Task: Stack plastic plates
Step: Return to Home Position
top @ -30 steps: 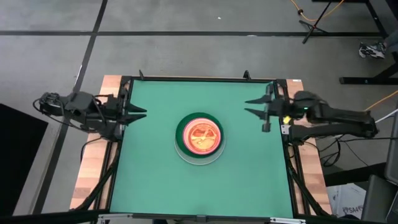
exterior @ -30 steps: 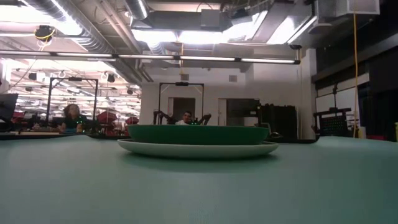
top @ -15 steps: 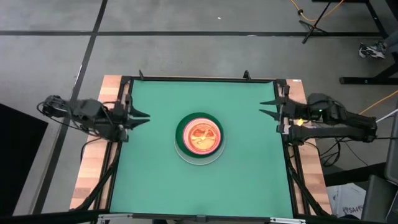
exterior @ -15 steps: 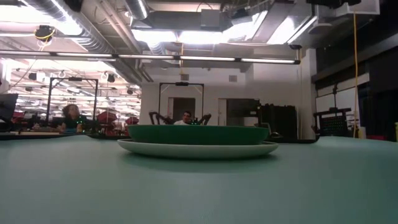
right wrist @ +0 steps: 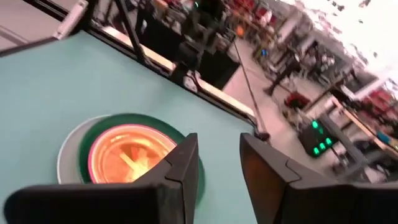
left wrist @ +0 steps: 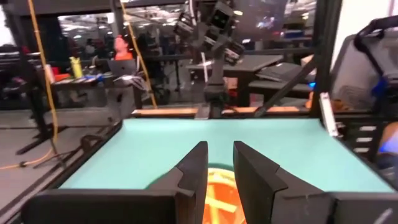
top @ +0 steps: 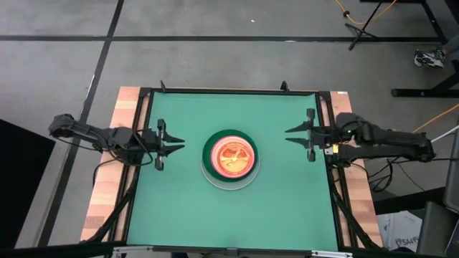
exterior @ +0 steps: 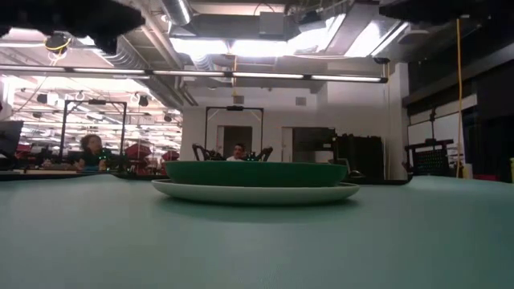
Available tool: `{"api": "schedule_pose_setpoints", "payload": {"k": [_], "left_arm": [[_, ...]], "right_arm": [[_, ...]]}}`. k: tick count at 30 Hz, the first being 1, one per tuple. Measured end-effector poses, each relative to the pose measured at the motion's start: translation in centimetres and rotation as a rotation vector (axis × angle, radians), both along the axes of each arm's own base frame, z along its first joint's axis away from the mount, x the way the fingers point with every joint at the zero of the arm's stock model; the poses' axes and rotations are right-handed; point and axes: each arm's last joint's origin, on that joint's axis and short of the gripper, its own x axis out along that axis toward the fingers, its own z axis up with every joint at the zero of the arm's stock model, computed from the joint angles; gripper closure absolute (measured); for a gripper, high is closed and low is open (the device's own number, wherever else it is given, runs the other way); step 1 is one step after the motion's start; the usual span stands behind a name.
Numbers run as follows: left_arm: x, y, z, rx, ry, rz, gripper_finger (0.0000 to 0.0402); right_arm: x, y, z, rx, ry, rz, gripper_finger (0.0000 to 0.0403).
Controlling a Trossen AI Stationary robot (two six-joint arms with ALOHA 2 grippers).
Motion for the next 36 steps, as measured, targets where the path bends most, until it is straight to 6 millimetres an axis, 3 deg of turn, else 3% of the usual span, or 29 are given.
{"api": "schedule_pose_setpoints", "payload": {"k": [7,11,30,36], "left_arm": [[-0.5,1.2,-1.9,-0.002,0.005,0.074,0.0331],[-1.1,1.6,-2.5,-0.002,-0.028,0.043,0.0331],[-2.6,2.5,-6.2,-0.04,-0.129,0.094,0.0331],[-2.7,2.4,-6.3,-0.044,-0.127,0.068,0.0331]], "right_arm": [[0.5,0.1,-5.7,0.012,-0.019,0.03,0.0292],[0.2,0.1,-7.4,0.033,-0.026,0.025,0.0292],[-3.5,0.3,-9.5,0.011,-0.273,0.029,0.0292],[-4.0,0.4,-10.5,0.01,-0.312,0.03,0.0292]]}}
